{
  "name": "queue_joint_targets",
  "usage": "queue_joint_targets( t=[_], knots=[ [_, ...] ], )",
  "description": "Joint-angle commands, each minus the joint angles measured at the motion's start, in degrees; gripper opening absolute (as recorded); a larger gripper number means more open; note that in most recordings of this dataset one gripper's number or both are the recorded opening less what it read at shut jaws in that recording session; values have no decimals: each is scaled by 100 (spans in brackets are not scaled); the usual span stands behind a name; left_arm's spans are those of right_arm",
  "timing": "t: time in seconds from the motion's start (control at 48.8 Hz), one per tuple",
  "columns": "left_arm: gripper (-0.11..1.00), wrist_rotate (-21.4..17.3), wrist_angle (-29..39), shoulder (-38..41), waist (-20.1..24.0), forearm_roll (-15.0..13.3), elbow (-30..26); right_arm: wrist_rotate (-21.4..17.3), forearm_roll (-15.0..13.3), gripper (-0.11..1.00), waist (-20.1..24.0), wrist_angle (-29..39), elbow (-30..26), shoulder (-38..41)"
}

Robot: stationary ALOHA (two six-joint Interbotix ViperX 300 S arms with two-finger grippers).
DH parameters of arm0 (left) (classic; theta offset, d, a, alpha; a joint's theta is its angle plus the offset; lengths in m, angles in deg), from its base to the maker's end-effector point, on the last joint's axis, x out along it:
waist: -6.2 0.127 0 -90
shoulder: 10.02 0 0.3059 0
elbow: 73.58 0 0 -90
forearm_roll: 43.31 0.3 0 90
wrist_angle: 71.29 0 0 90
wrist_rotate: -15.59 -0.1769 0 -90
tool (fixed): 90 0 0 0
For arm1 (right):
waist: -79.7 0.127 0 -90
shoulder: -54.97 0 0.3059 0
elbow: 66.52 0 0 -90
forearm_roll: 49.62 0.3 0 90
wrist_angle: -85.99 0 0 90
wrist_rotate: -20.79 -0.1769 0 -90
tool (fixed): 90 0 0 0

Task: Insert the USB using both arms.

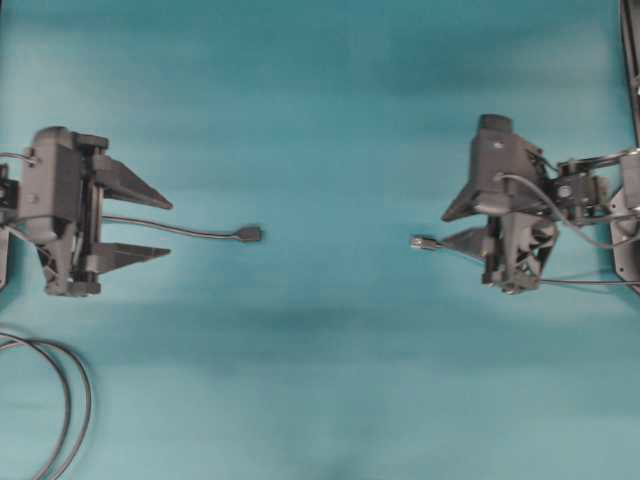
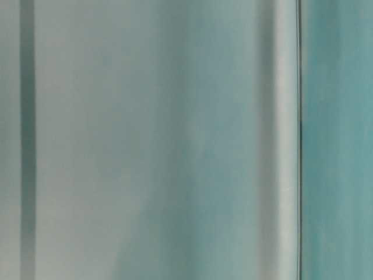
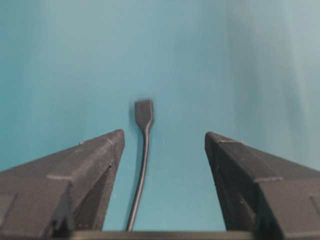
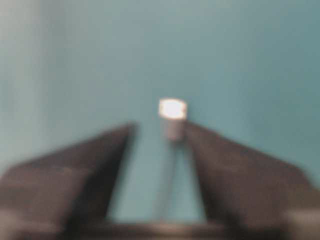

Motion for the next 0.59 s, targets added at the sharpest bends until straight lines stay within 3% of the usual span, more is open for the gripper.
queue_joint_targets(
  t=[0.0,0.041,0.082,0.308,0.574],
  knots=[
    [75,-44,-9,185,-9,-9,-176,-9,-9,63,-9,9,-255,237],
    [75,-35,9,281,-9,-9,-220,-9,-9,71,-9,53,-308,360],
    [75,-35,53,396,0,-9,-272,0,-9,72,-9,97,-369,483],
    [75,-88,255,1037,35,-9,-562,-9,-9,60,-9,378,-615,1099],
    [76,-97,387,1573,149,-9,-861,-123,-26,58,-18,580,-747,1582]
  ],
)
